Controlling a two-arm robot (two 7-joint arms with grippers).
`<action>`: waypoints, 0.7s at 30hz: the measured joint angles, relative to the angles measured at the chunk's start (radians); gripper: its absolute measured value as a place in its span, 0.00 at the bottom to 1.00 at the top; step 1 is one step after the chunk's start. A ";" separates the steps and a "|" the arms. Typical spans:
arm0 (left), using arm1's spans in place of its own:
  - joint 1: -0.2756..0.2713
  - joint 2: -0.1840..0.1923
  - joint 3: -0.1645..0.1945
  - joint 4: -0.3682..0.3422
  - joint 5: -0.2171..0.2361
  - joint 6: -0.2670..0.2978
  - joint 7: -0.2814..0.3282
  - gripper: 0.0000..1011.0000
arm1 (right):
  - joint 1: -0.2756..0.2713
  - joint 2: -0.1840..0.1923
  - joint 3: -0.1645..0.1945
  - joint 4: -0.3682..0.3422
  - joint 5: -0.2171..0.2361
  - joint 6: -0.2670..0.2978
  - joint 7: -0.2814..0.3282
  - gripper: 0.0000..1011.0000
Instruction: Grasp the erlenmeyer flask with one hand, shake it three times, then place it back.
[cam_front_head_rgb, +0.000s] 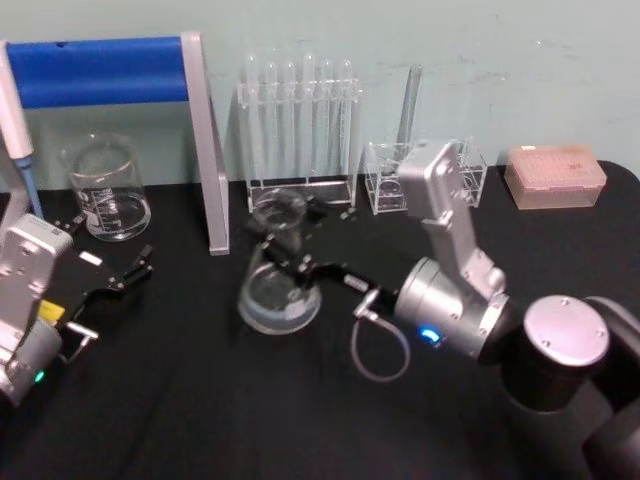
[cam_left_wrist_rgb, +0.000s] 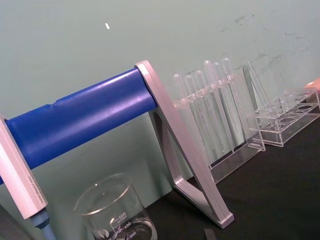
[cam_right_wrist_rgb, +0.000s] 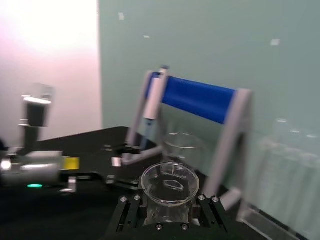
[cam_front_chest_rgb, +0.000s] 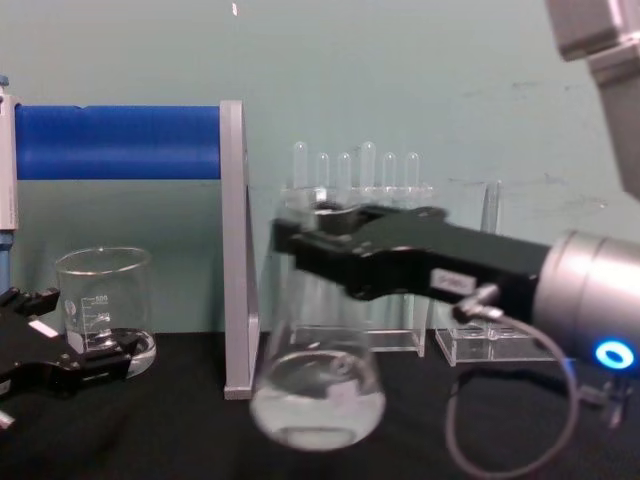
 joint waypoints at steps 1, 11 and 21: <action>0.000 0.000 0.000 0.000 0.000 0.000 0.000 0.99 | 0.001 0.002 0.006 0.003 -0.001 -0.001 -0.006 0.45; 0.000 0.000 0.000 0.000 0.000 0.000 0.000 0.99 | -0.001 0.012 0.113 0.036 -0.012 -0.013 -0.090 0.45; 0.000 0.000 0.000 0.000 0.000 0.000 0.000 0.99 | -0.006 0.009 0.209 0.063 -0.028 -0.021 -0.151 0.45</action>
